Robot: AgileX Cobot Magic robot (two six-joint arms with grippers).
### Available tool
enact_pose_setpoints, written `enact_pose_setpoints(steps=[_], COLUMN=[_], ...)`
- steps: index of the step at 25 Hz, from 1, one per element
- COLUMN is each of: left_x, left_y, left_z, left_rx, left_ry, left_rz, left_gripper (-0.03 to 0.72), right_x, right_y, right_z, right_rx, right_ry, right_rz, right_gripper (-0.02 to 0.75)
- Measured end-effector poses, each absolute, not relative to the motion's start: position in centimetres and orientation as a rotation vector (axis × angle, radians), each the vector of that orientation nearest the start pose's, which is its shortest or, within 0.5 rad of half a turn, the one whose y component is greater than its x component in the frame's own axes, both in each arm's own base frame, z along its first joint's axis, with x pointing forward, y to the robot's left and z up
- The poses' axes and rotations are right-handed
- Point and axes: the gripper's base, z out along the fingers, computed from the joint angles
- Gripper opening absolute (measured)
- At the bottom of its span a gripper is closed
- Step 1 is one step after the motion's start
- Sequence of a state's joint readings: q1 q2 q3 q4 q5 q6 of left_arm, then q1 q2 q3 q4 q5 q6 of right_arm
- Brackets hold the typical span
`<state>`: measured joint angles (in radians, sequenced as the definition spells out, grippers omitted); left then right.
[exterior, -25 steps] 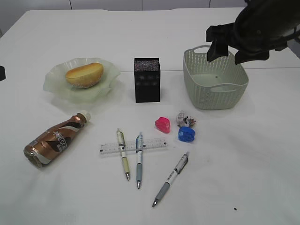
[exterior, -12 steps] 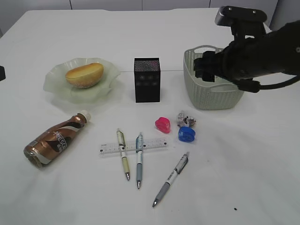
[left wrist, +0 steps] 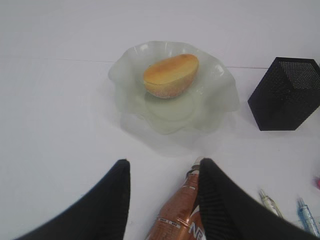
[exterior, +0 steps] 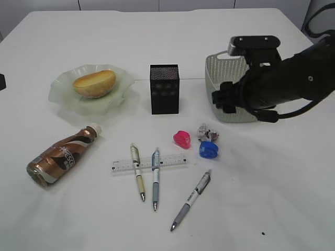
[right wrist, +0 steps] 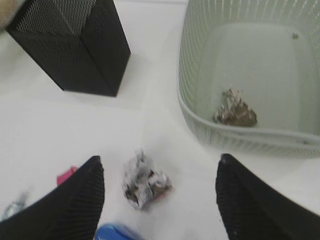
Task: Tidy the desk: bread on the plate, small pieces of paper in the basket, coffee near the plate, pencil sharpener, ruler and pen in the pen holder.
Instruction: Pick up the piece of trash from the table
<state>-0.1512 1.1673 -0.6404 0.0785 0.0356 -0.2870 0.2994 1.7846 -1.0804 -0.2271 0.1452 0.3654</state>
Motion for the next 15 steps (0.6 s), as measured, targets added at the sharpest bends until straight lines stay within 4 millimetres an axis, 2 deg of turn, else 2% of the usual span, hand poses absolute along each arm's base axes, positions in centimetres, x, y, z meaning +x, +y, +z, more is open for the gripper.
enact_pose_setpoints(steps=[6,11,15], left_x=[23.9,23.9,23.9], left_y=[-3.6,-3.6,-3.6], left_z=[26.9,26.9,27.0], left_rx=[-0.061,-0.061,-0.061], left_ry=[2.052,2.052,2.051], left_rz=[-0.221,-0.221,-0.222], left_gripper=[0.326,0.326,0.326], right_x=[35.2,34.2,33.0], right_y=[9.9,9.4,8.7], right_z=[18.7,20.1,20.5], right_rx=[-0.209,-0.200,-0.159], right_ry=[2.537,2.569,2.726], right_rz=[0.028,-0.012,-0.091], right_gripper=[0.541,0.540,0.541])
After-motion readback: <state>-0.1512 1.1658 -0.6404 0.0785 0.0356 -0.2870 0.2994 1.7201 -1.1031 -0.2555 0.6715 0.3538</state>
